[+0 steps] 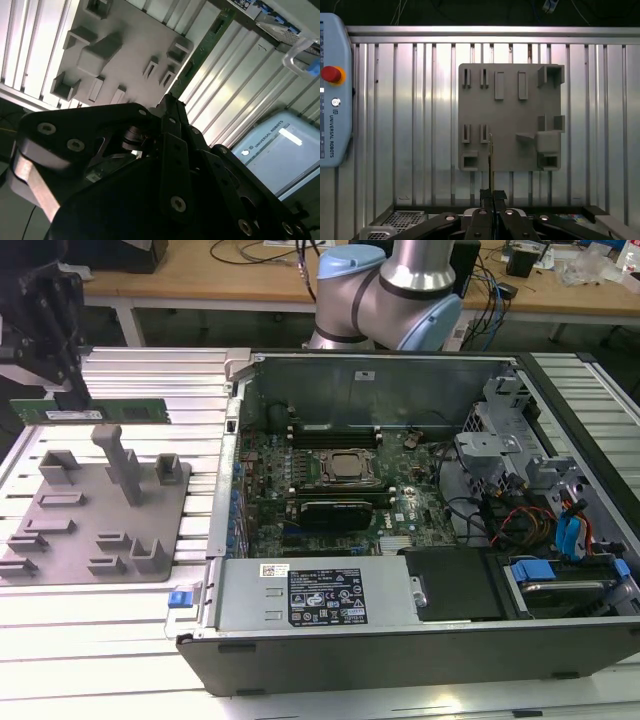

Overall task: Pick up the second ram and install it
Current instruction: 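Pick up the second ram and move it above second insertion slot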

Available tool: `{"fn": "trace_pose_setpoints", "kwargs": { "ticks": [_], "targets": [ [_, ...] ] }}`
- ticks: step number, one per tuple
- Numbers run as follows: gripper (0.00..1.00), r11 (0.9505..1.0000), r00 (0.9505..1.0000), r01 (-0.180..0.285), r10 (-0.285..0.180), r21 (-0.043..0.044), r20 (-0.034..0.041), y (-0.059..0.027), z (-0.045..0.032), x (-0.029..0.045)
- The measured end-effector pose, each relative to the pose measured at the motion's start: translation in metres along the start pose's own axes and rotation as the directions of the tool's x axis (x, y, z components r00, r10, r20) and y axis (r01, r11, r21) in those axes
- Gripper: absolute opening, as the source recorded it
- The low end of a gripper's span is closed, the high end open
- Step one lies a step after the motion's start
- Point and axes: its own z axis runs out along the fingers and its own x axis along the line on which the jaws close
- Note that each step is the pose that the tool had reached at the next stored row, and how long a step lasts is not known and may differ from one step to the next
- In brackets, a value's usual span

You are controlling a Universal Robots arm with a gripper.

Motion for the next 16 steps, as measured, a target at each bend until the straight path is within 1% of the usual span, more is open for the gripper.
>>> {"fn": "trace_pose_setpoints", "kwargs": {
  "ticks": [3,16],
  "targets": [
    [0.09,1.0000,1.0000,0.000,0.000,-0.0001,0.0000,-0.0132,-0.0004,0.0000],
    [0.09,1.0000,1.0000,0.000,0.000,-0.0001,0.0001,-0.0566,-0.0014,0.0001]
  ]
}}
